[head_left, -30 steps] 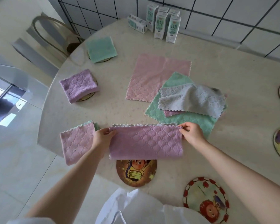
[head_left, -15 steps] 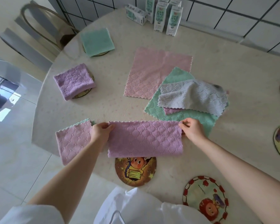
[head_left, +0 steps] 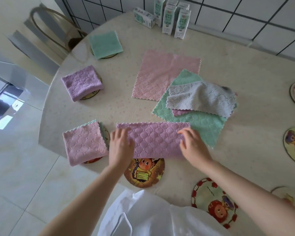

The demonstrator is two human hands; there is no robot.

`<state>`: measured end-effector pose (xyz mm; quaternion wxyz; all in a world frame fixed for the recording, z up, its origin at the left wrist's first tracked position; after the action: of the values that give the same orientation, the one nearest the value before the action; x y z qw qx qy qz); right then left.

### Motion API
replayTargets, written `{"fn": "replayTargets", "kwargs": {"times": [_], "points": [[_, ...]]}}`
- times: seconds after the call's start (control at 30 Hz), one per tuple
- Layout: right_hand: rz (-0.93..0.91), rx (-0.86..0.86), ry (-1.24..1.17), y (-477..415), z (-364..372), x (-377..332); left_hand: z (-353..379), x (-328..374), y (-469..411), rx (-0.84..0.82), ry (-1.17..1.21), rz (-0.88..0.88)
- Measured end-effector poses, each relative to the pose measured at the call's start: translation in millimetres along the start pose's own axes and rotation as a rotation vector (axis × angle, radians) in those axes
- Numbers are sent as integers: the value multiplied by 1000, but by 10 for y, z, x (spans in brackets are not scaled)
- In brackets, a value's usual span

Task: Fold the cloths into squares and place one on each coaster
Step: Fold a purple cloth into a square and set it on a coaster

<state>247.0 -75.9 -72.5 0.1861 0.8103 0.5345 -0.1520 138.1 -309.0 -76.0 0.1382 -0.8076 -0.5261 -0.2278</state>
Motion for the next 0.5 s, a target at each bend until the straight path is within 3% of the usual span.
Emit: {"fn": "replayTargets", "kwargs": {"times": [0.1,0.2,0.5], "points": [[-215,-63,72,294,228,-273,295,175,359,-135,-62,334],[-337,-62,179,463,426,-339,473,208,634,-250,-134,494],[-385,-150,427,626,447,74,439,-236,880,-335,-233,424]]}}
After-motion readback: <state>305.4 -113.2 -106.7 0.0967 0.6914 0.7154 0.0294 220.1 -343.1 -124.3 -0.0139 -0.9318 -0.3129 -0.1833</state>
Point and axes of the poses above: each hand's wrist, its own y-axis away from the middle knuckle, its own z-axis out of the palm, x = y × z, the point moved 4 cm from there along -y, towards the middle knuckle, and after that the axes turned 7 degrees about z, right-handed, at the moved point
